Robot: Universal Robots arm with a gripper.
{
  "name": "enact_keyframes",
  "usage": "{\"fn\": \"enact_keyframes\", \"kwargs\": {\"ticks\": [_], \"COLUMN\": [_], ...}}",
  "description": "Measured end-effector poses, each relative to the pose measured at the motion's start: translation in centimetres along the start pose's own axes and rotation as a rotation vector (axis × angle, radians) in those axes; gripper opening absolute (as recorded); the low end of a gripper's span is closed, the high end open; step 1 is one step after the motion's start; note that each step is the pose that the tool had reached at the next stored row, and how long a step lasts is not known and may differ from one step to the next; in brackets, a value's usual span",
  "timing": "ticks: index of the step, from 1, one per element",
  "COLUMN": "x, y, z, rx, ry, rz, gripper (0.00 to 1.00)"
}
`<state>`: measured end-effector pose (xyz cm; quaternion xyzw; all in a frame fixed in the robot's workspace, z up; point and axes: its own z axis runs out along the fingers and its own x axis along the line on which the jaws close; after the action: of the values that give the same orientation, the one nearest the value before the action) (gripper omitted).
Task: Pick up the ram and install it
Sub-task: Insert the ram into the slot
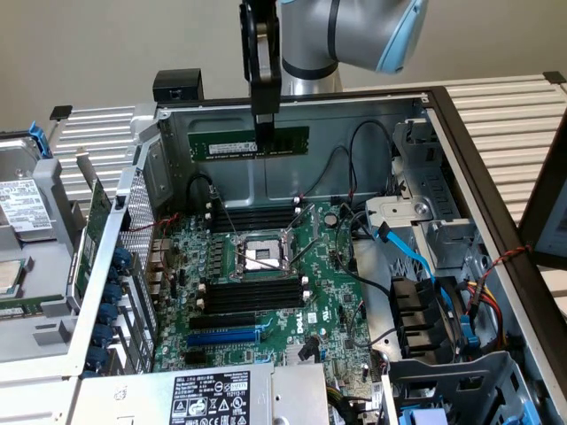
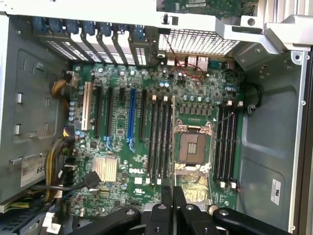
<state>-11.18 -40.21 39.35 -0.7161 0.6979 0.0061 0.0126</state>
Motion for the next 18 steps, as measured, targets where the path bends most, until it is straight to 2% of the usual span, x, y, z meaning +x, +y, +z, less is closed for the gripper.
{"fn": "enact_keyframes", "kwargs": {"ticks": [3,4,5,6,7,9,10,13,15,18], "x": [0.0,0.0,-0.1,-0.3,-0.4,-0.7,-0.8,-0.9,-0.9,-0.8], "y": [0.09,0.14,0.31,0.60,0.88,1.54,1.54,1.55,1.55,1.55], "z": [0.16,0.17,0.28,0.45,0.67,1.66,2.27,2.81,2.99,3.19], "rx": [0.0089,0.0097,0.0137,0.0354,0.0438,0.0445,0.0448,0.0452,0.0454,0.0458], "ry": [0.0003,0.0005,0.0051,0.0099,0.0116,0.0120,0.0121,0.0144,0.0198,0.0334], "rz": [0.008,0.008,0.008,0.008,0.010,0.019,0.027,0.050,0.063,0.069], "gripper": [0.13,0.13,0.13,0.13,0.13,0.13,0.13,0.13,0.13,0.13]}}
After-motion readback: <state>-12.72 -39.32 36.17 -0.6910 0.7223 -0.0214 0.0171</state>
